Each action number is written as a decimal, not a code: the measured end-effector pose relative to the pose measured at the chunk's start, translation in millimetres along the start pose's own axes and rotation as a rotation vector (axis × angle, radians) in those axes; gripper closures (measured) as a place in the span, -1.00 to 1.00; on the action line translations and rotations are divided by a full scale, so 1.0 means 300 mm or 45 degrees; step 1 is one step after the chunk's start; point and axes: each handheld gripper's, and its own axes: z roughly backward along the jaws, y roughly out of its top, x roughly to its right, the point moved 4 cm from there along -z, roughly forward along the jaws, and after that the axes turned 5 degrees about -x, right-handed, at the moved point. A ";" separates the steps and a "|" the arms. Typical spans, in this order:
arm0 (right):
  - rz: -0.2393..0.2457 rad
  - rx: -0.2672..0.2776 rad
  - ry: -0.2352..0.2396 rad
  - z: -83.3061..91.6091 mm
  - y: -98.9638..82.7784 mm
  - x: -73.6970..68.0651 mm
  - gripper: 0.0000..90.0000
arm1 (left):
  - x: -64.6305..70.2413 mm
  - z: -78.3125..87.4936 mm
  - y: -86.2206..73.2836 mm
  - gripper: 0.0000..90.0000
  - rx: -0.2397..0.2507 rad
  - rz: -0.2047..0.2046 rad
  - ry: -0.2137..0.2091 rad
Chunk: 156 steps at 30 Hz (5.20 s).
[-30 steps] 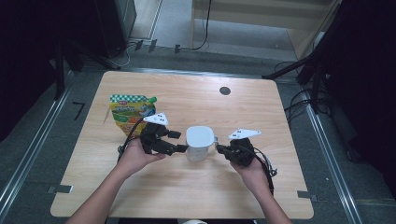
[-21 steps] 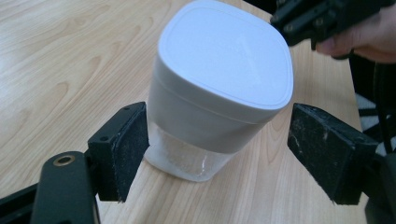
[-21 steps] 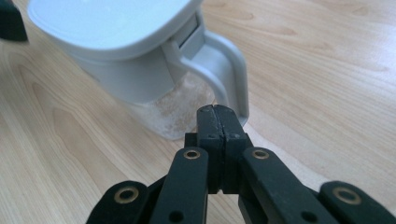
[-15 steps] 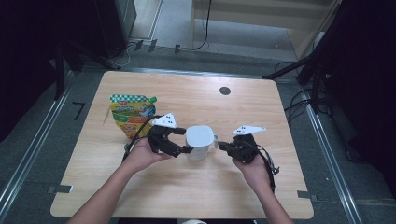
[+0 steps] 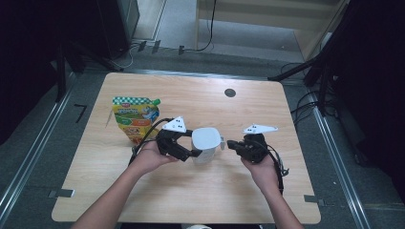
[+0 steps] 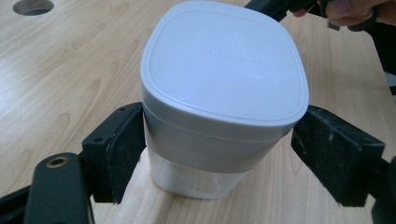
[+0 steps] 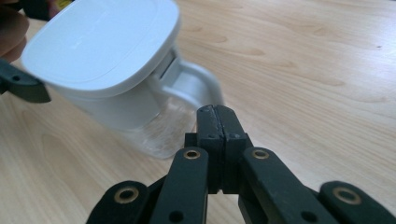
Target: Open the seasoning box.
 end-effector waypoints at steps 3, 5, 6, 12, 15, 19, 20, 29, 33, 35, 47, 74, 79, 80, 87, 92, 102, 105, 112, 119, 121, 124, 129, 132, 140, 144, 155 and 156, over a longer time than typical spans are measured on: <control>-0.012 0.001 -0.023 -0.012 0.005 0.015 1.00 | -0.003 -0.004 -0.001 -0.59 -0.002 0.004 -0.012; -0.026 -0.001 -0.018 -0.027 0.007 0.022 1.00 | -0.006 -0.009 -0.001 -0.60 0.003 0.001 -0.021; -0.033 -0.004 -0.011 -0.038 0.007 0.022 1.00 | -0.006 -0.013 -0.001 -0.61 0.007 0.004 -0.021; -0.018 -0.028 -0.020 -0.068 0.004 0.013 1.00 | -0.005 -0.036 0.005 -0.65 0.018 -0.026 0.017; -0.017 -0.028 -0.029 -0.070 0.002 0.009 1.00 | -0.004 -0.040 0.007 -0.67 0.014 -0.024 0.029; -0.015 -0.024 -0.025 -0.070 0.001 0.011 1.00 | -0.001 -0.039 0.012 -0.67 0.002 -0.010 0.026; -0.016 -0.023 -0.027 -0.070 0.001 0.011 1.00 | 0.000 -0.039 0.013 -0.67 0.001 -0.003 0.024; -0.017 -0.023 -0.030 -0.070 0.000 0.010 1.00 | 0.002 -0.029 0.030 -0.68 -0.005 -0.007 0.024; -0.018 -0.021 -0.032 -0.071 0.000 0.009 1.00 | 0.004 -0.027 0.034 -0.67 -0.018 -0.016 0.031; -0.013 -0.019 -0.036 -0.071 0.001 0.008 1.00 | 0.005 -0.026 0.035 -0.67 -0.022 -0.026 0.038; -0.011 -0.022 -0.043 -0.072 0.001 0.007 1.00 | 0.009 -0.017 0.053 -0.66 -0.021 -0.029 0.031; 0.010 -0.021 -0.041 -0.075 0.000 -0.002 1.00 | 0.021 -0.002 0.105 -0.64 -0.009 -0.054 0.026; 0.008 -0.029 -0.038 -0.078 -0.005 0.001 1.00 | 0.023 -0.004 0.102 -0.65 0.001 -0.070 0.035; 0.005 -0.030 -0.038 -0.079 -0.006 0.000 1.00 | 0.023 -0.003 0.100 -0.65 0.003 -0.072 0.033; 0.012 -0.032 -0.040 -0.080 -0.007 0.000 1.00 | 0.025 -0.005 0.087 -0.65 0.043 -0.093 0.044; 0.014 -0.032 -0.041 -0.081 -0.007 -0.001 1.00 | 0.027 -0.002 0.089 -0.64 0.035 -0.081 0.044; 0.006 -0.031 -0.044 -0.082 -0.007 -0.005 1.00 | 0.029 0.002 0.096 -0.64 0.027 -0.066 0.040; 0.008 -0.030 -0.043 -0.082 -0.007 -0.006 1.00 | 0.028 0.009 0.105 -0.64 0.038 -0.069 0.041; 0.013 -0.030 -0.044 -0.082 -0.007 -0.006 1.00 | 0.030 0.012 0.118 -0.64 0.033 -0.063 0.042; 0.018 -0.031 -0.048 -0.082 -0.007 -0.008 1.00 | 0.032 0.020 0.138 -0.63 0.038 -0.049 0.037; 0.016 -0.030 -0.045 -0.082 -0.007 -0.008 1.00 | 0.034 0.020 0.142 -0.63 0.037 -0.049 0.044; 0.016 -0.030 -0.046 -0.082 -0.008 -0.008 1.00 | 0.036 0.022 0.151 -0.63 0.042 -0.049 0.045; 0.019 -0.029 -0.045 -0.082 -0.008 -0.010 1.00 | 0.038 0.022 0.168 -0.63 0.055 -0.047 0.039; 0.021 -0.028 -0.044 -0.082 -0.008 -0.010 1.00 | 0.040 0.020 0.178 -0.63 0.069 -0.042 0.035; 0.026 -0.023 -0.040 -0.080 -0.007 -0.011 1.00 | 0.049 0.004 0.208 -0.63 0.084 -0.057 0.036; 0.023 -0.020 -0.036 -0.079 -0.007 -0.014 1.00 | 0.057 -0.013 0.231 -0.63 0.084 -0.058 0.035; -0.003 -0.001 0.006 -0.076 -0.012 -0.016 1.00 | 0.069 -0.069 0.262 -0.63 0.082 -0.033 0.019; -0.004 -0.003 0.007 -0.075 -0.013 -0.016 1.00 | 0.069 -0.071 0.264 -0.64 0.081 -0.029 0.017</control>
